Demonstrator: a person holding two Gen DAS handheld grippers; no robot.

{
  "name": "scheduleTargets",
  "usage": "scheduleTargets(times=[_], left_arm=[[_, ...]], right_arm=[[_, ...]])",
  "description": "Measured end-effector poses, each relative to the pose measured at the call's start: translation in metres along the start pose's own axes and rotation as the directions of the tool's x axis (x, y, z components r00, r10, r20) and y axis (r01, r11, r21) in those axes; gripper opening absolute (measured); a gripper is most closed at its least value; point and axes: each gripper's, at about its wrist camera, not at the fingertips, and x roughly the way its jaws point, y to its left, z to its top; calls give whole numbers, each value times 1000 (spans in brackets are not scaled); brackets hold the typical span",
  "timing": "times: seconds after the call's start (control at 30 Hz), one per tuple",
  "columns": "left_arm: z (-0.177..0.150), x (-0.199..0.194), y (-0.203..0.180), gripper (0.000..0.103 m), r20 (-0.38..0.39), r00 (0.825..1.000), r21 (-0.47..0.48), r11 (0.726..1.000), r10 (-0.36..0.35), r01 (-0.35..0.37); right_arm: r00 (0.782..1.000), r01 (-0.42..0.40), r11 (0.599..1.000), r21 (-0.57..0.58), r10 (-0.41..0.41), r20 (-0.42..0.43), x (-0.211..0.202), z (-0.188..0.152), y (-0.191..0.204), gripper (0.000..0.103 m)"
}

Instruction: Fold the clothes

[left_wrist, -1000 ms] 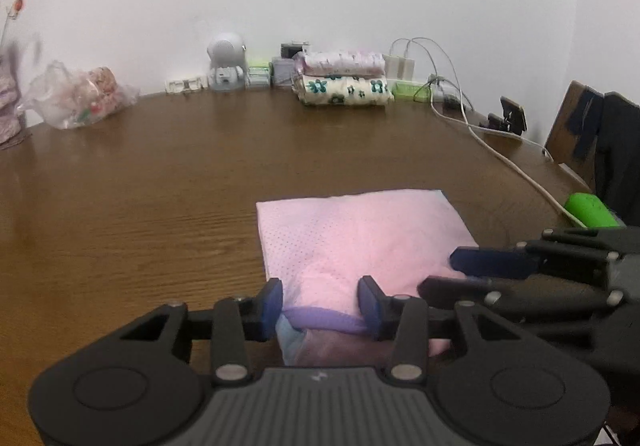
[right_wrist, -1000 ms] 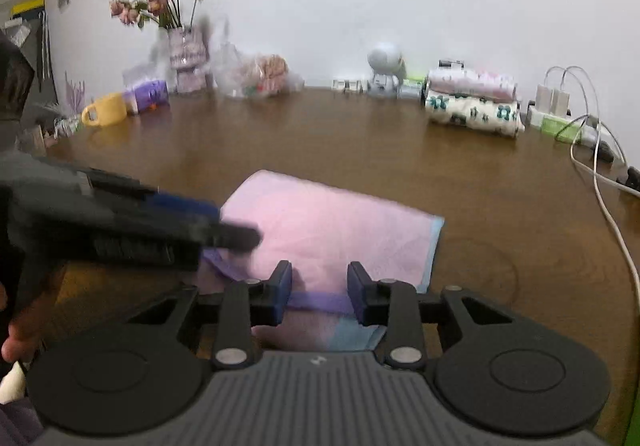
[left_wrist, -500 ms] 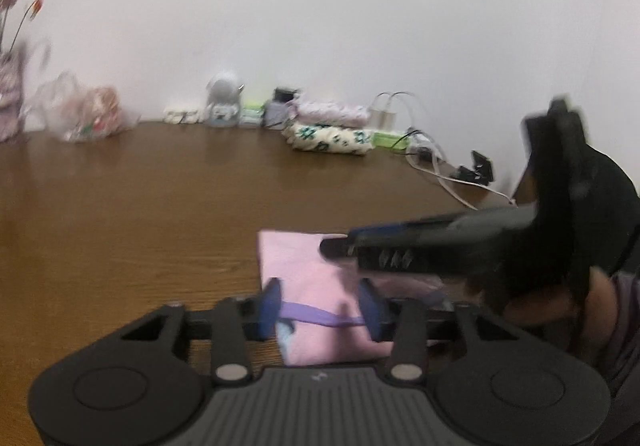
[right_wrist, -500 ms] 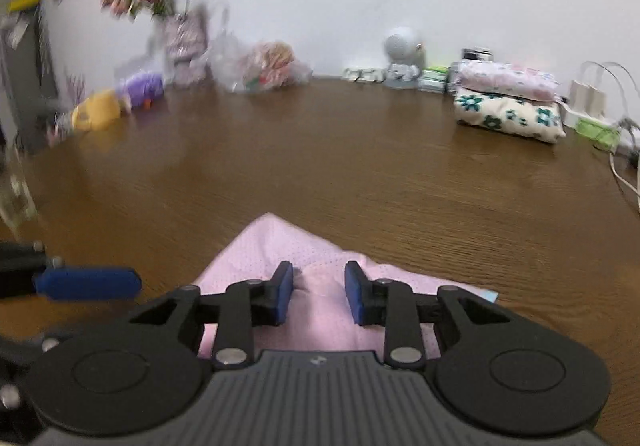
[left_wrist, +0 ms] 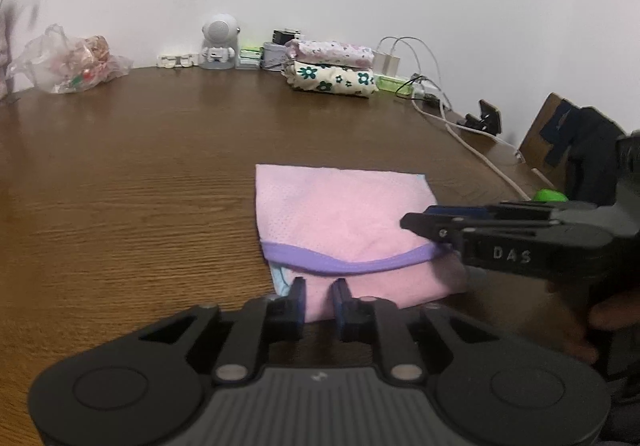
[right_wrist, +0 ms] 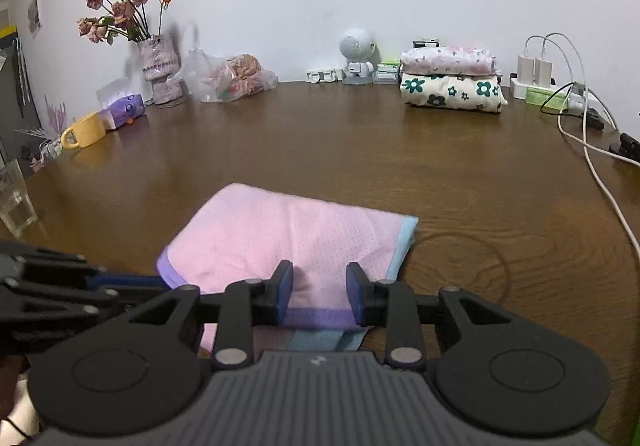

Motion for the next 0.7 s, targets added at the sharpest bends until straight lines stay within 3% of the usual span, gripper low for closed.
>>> scheduleTargets(times=[0.03,0.1,0.2,0.3,0.6,0.67,0.7], left_arm=[[3,-4,4,32,12,1000,-24,1000,-3,3],[13,-14,15,60,58,998,-105,994,19,-12],[22,-19,30,65,87,996,-212,977,36,-17],[24,-11,24,71,58,998,-208,978,38,-25],[21,10,1,73,-11,998,-133,989,55,-56],[19,14,1,66,-30,998,-137,989,52,-56],[17,16,1,57,-42,998,-132,990,40,-45]], right_arm=[[1000,1,1000,0,-1,10,-3,0,0,36],[999,-3,1000,6,2,44,-15,3,-2,48],[997,-5,1000,12,4,72,-30,6,-7,60],[998,8,1000,17,-9,66,-35,4,-12,70],[999,-42,994,104,42,9,-23,-4,-31,72],[998,-61,993,98,61,-2,-18,-7,-26,72],[998,-66,993,93,68,-11,-16,-9,-24,70]])
